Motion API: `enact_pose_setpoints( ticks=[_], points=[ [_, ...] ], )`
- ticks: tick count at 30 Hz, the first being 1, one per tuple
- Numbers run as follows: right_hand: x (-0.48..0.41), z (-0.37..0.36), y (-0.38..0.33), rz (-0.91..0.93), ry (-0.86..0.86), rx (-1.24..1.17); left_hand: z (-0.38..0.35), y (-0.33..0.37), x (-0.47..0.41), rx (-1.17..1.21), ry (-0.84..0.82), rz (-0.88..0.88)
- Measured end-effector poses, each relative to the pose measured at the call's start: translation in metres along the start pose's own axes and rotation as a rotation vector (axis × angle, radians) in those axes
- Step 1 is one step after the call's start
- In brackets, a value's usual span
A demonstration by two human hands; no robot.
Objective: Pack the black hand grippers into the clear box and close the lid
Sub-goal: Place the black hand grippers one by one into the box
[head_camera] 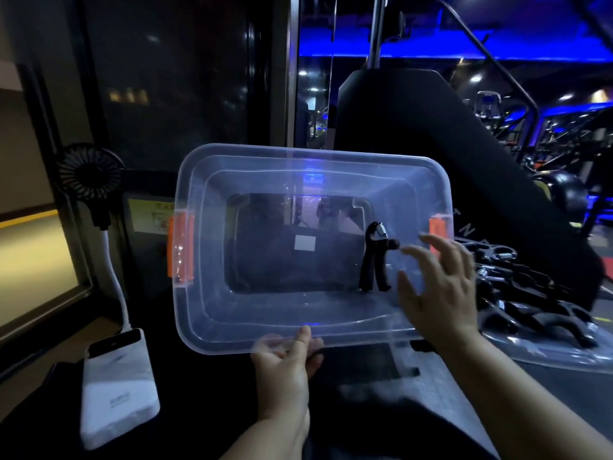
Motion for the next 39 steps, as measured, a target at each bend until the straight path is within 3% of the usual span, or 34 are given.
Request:
enact_pose_setpoints(
  ticks=[2, 4, 8, 13, 22, 27, 34, 39],
  points=[
    [0.017, 0.031, 0.024, -0.086, 0.107, -0.028, -0.001, 0.0, 0.0, 0.006, 0.004, -0.004],
    [0.032, 0.048, 0.058, -0.264, 0.103, -0.016, -0.002, 0.0, 0.0, 0.0, 0.006, -0.006],
    [0.062, 0.039, 0.124, -0.681, -0.213, 0.029, -0.003, 0.002, 0.001, -0.007, 0.011, -0.011],
    [0.096, 0.023, 0.136, -0.848, -0.474, 0.052, -0.005, 0.004, 0.002, -0.031, 0.014, -0.029],
    [0.111, 0.007, 0.139, -0.897, -0.548, -0.052, -0.004, 0.004, 0.002, -0.06, 0.019, -0.039],
    [0.11, -0.002, 0.139, -0.813, -0.625, 0.013, -0.004, 0.004, 0.002, -0.08, 0.014, -0.046],
    [0.079, 0.014, 0.149, -0.849, -0.355, 0.194, -0.004, 0.005, 0.003, -0.097, 0.013, -0.059],
    [0.059, 0.002, 0.16, -0.891, -0.37, 0.234, -0.005, 0.005, 0.002, -0.1, 0.008, -0.067]
  ],
)
Point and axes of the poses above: each hand's wrist, its own x-axis away from the middle knuckle, its own z-axis out of the back of the hand, y = z × x, the point moved 7 cm from there along -x, towards the middle knuckle, and after that the axes turned 6 degrees about y, right-handed, at the moved point
